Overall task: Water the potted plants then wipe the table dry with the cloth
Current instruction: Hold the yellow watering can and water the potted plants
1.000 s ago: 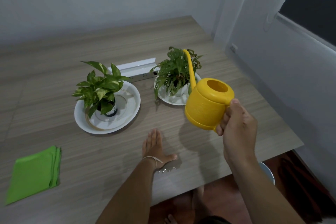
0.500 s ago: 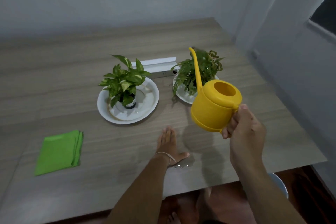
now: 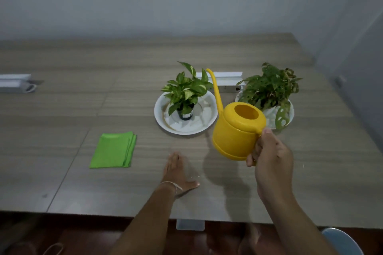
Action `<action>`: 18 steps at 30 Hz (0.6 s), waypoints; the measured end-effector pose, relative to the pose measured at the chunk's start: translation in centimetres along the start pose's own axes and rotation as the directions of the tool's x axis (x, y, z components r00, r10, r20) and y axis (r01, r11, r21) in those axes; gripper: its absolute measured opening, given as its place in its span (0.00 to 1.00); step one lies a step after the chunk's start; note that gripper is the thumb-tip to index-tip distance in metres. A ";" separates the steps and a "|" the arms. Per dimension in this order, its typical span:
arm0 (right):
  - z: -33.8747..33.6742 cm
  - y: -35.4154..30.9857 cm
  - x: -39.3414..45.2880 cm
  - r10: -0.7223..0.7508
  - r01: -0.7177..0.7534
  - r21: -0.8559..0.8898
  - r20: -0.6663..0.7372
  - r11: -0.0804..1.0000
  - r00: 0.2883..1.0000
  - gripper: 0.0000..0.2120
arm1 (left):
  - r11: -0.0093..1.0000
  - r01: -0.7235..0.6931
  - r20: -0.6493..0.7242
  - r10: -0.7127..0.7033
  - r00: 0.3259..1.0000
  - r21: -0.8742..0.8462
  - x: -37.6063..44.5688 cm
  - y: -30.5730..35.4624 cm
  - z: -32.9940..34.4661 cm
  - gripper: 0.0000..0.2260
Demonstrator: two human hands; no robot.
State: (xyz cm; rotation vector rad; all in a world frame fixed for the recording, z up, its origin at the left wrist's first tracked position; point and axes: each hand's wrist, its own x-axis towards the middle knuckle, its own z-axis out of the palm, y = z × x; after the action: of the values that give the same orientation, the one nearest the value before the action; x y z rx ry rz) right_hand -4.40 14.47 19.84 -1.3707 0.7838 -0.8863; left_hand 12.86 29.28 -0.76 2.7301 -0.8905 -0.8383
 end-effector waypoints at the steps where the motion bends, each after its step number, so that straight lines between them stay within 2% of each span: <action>1: 0.4 0.0 -0.2 -0.006 0.007 -0.005 0.017 1.000 1.000 0.22 | 0.999 0.027 -0.010 -0.027 1.000 -0.017 -0.3 -0.9 0.0 0.61; 5: 1.5 -0.1 -1.1 -0.025 0.027 -0.035 0.067 0.999 0.997 0.23 | 0.991 0.091 -0.010 -0.092 0.996 -0.102 -1.0 -2.9 0.4 0.65; 9: 2.5 -0.4 -1.7 -0.017 0.026 -0.088 0.093 0.996 0.996 0.24 | 0.975 0.157 -0.011 -0.161 0.987 -0.159 -0.9 -1.6 0.3 0.67; 13: 3.1 -0.3 -1.9 0.013 -0.003 -0.085 0.112 0.996 0.994 0.25 | 0.973 0.158 0.008 -0.159 0.987 -0.167 -1.1 -1.7 0.4 0.65; 18: 3.8 0.0 -1.6 0.043 -0.031 -0.095 0.131 0.995 0.990 0.24 | 0.975 0.156 -0.035 -0.163 0.986 -0.156 -1.3 -1.7 1.0 0.64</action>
State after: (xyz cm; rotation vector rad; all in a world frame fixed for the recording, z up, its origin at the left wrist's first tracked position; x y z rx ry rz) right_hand -1.80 17.66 19.97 -1.4767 0.7530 -0.7291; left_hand 12.31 31.45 -1.52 2.7009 -0.5778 -0.8276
